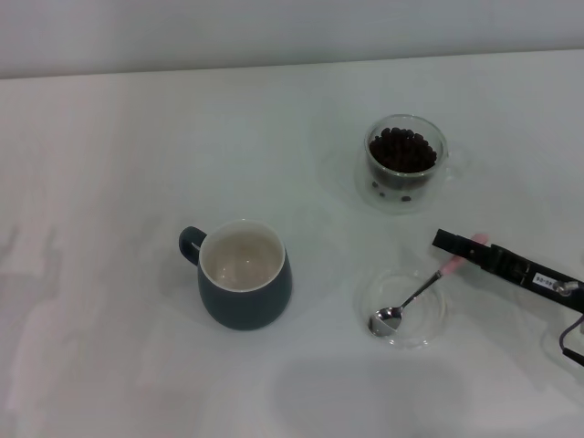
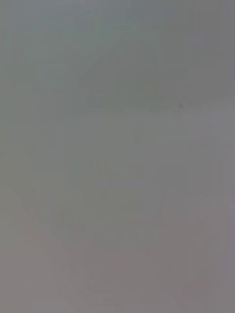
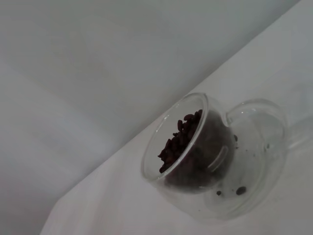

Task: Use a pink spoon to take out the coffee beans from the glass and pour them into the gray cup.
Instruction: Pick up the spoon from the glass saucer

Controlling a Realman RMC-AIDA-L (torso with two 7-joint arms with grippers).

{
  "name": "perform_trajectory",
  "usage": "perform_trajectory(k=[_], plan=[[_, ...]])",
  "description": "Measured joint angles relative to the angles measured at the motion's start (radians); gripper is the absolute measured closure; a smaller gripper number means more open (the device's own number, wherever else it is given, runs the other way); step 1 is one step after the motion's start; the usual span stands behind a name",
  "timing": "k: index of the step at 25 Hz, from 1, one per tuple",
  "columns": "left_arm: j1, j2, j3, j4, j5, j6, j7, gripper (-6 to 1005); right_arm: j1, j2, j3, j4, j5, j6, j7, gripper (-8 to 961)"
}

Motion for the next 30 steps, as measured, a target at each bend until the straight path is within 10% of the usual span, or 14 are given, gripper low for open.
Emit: perform_trajectory(k=[30], plan=[[-0.011, 0.0, 0.0, -0.013, -0.012, -0.002, 0.0, 552, -0.056, 0.0, 0.008, 0.012, 0.022, 0.071, -0.001, 500]])
